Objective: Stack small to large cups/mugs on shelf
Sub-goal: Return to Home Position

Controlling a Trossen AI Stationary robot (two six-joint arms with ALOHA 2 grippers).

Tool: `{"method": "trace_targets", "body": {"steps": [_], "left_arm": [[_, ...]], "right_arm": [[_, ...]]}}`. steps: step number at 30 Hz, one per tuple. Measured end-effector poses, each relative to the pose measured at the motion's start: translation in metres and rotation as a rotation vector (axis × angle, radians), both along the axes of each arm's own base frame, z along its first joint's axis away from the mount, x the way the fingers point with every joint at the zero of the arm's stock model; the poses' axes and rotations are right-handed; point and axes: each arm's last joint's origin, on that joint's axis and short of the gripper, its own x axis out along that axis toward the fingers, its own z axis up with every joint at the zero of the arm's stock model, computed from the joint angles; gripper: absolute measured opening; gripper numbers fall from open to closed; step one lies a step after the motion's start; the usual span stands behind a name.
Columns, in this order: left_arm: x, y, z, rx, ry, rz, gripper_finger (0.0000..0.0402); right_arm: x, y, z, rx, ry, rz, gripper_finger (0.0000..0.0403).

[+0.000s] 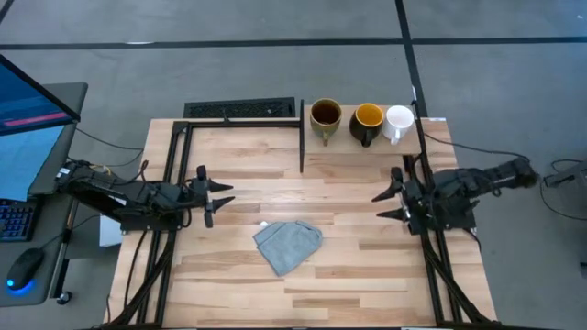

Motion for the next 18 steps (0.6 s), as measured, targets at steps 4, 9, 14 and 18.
{"method": "trace_targets", "body": {"steps": [4,9,14,18], "left_arm": [[0.0,0.0,0.001,0.028,-0.003,-0.005,0.0146],[0.0,0.0,0.001,0.031,-0.002,-0.006,0.0146],[0.0,0.0,0.001,0.031,-0.002,-0.006,0.0146],[0.0,0.0,0.001,0.032,-0.002,-0.006,0.0146]], "right_arm": [[-0.007,0.006,0.0,-0.02,-0.019,0.008,0.0228],[-0.018,0.007,0.005,-0.034,-0.101,0.027,0.0228],[-0.023,0.004,-0.011,-0.044,-0.125,0.02,0.0228],[-0.026,0.001,-0.024,-0.046,-0.15,-0.033,0.0228]]}}
